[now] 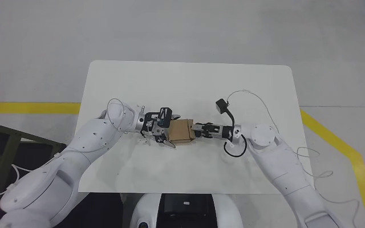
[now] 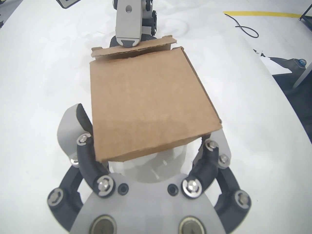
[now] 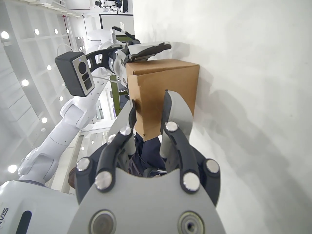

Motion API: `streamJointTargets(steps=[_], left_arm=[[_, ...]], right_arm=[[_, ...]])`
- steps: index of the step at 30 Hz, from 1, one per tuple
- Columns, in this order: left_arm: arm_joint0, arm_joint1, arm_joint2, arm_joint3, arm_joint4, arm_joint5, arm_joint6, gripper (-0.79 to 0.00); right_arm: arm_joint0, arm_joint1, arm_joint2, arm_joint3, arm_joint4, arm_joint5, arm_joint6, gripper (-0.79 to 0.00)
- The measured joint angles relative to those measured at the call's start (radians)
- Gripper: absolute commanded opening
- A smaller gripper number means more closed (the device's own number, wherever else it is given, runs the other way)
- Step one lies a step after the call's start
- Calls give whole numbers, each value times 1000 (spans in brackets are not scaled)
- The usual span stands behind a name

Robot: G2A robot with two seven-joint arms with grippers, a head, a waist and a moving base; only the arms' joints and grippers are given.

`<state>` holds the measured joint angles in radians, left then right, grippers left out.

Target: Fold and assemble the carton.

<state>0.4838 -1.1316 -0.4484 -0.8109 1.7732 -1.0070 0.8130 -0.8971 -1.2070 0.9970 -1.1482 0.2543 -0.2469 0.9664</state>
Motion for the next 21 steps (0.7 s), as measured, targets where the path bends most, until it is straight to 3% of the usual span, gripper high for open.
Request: streamJointTargets(steps=[21], left_arm=[[1,1,-3,-5,4,-2,-2,0]], right_arm=[[-27,9,14,-76,-100,22,-53,-659]])
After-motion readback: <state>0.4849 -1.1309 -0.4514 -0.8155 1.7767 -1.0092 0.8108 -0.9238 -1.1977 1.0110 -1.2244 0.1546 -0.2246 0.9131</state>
